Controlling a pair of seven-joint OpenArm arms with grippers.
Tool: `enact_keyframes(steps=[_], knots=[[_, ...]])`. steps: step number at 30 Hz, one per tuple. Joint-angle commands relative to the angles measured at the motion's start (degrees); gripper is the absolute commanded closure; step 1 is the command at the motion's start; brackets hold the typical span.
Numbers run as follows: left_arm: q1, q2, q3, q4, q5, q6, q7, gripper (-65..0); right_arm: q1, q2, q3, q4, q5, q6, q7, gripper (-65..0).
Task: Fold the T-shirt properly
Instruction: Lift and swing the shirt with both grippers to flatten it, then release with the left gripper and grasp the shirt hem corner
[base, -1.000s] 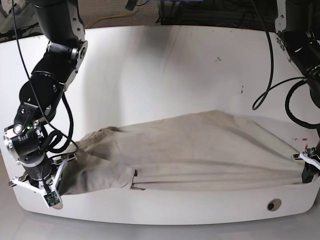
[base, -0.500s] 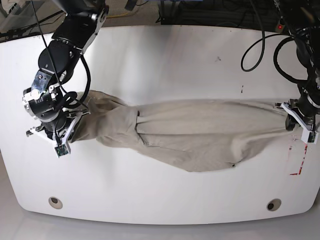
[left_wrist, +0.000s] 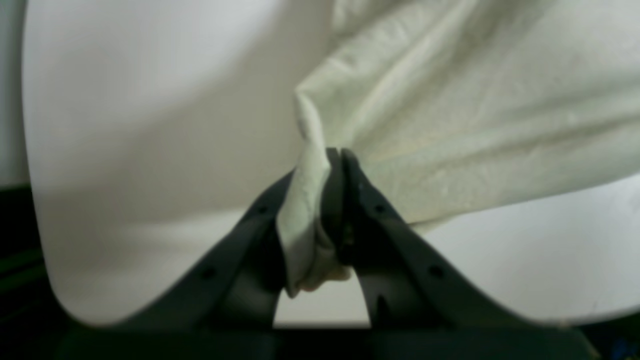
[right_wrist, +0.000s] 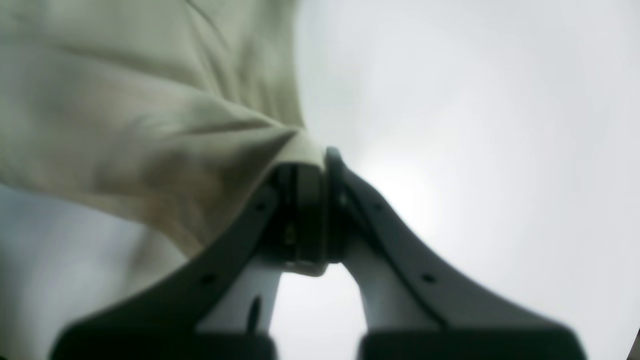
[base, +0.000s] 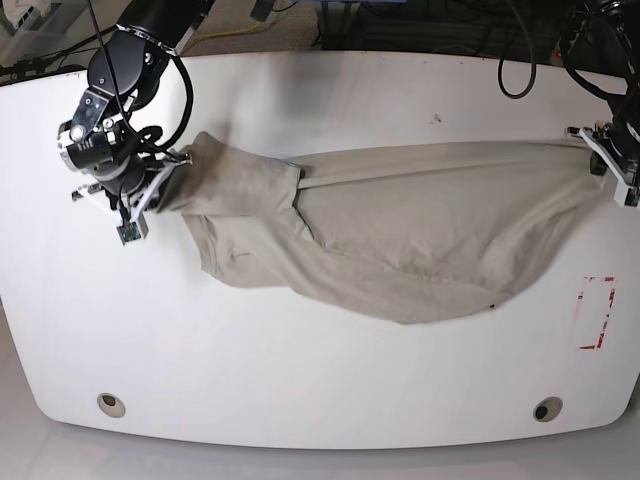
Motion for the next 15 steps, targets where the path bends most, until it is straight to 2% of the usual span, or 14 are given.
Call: enact_keyframes(steps=[1, 9, 12, 15], knots=[[1.4, -1.1, -1.6, 1.0, -0.4, -1.4, -0.9, -0.3, -0.9, 0.4, 0.0, 1.0, 2.8, 0.0, 1.2, 0.0], [8.2, -0.1, -1.5, 0.6, -0.2, -2.0, -6.5, -1.8, -6.7, 0.3, 1.3, 1.0, 8.8, 0.0, 1.2, 0.0], [8.9, -0.1, -0.1, 0.6, -0.2, -2.0, -6.7, -13.5, -7.1, 0.2, 2.4, 1.0, 10.8, 0.0, 1.2, 0.0], [9.1, -0.2, 1.1, 0.6, -0.2, -1.8, -6.7, -32.9, -7.8, 0.2, 2.4, 1.0, 11.3, 0.0, 1.2, 0.0]])
